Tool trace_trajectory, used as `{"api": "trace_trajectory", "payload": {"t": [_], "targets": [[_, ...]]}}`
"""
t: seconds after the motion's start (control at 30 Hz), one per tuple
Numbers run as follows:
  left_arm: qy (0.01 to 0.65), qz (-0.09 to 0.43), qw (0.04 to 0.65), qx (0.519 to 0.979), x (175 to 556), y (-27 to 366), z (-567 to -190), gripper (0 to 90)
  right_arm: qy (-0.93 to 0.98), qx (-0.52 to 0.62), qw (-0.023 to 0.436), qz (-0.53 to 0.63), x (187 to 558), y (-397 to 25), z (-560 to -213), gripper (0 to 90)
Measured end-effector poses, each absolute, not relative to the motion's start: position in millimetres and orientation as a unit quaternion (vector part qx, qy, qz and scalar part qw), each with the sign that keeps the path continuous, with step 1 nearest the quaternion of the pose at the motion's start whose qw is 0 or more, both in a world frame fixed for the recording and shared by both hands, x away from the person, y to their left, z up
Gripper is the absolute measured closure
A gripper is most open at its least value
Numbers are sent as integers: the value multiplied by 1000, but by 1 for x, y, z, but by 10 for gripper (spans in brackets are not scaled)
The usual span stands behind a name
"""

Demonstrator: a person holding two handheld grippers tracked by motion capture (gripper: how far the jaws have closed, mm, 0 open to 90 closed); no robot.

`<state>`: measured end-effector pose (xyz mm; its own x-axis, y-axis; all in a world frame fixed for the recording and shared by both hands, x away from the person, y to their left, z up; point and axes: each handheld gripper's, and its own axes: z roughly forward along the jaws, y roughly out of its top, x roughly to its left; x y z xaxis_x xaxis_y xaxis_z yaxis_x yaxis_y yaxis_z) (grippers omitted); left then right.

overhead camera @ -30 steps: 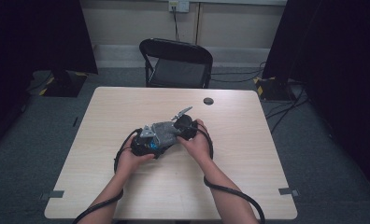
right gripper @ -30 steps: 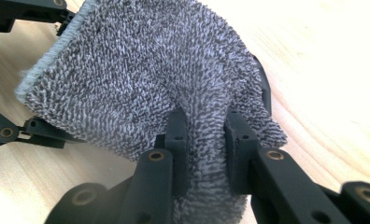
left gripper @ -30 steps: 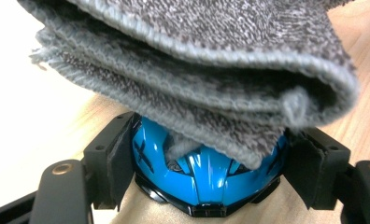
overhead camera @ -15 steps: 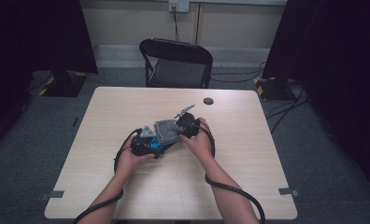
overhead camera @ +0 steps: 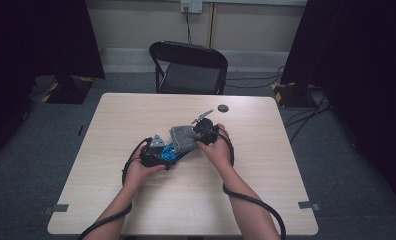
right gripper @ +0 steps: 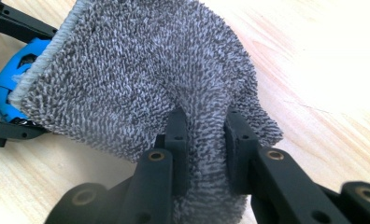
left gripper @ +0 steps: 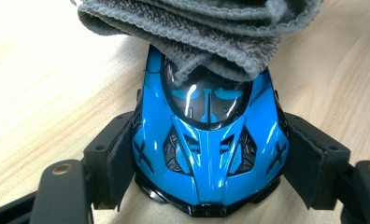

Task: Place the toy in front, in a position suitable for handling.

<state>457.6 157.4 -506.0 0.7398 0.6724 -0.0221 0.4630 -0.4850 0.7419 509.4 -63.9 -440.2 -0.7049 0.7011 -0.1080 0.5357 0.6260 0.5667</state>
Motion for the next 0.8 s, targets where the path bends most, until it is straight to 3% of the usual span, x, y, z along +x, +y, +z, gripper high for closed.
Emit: {"api": "trace_trajectory", "payload": {"t": [0.8], "targets": [[334,137,382,851,458,157,-506,255,879,371,167,249,521,-88,-443,744]]}}
